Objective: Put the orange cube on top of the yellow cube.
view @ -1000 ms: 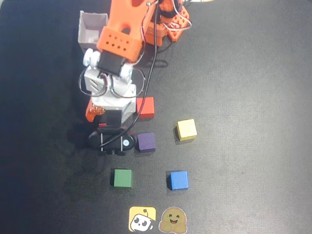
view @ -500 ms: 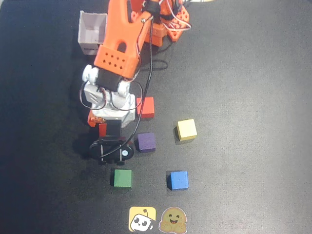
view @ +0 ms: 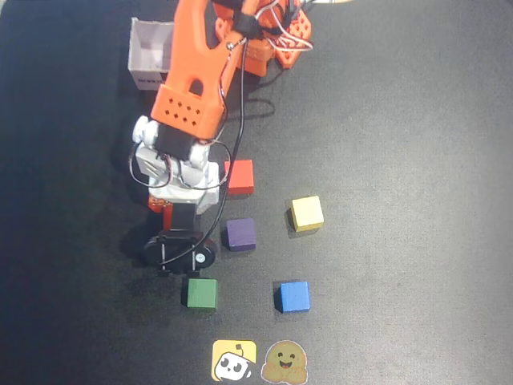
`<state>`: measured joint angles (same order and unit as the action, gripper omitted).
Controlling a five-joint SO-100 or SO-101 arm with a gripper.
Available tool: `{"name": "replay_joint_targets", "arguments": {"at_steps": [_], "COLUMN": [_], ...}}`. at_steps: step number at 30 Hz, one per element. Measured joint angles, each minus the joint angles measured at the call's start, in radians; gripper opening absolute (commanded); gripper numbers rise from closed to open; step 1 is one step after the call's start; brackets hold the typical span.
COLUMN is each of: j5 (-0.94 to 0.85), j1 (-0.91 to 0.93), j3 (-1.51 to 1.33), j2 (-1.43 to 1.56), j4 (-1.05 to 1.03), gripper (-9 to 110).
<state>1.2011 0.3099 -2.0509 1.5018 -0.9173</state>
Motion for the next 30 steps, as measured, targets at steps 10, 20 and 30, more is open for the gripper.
{"name": "replay_joint_targets", "arguments": {"at_steps": [10, 20, 30], "j5": [0.009, 0.031, 0.092], "j1": [0.0, 0.006, 0.005], "j3": [0.0, 0.0, 0.031], "j2": [-0.008, 0.029, 0.252], "j4": [0.0, -0.046, -0.264], "gripper": [5, 6, 6]}}
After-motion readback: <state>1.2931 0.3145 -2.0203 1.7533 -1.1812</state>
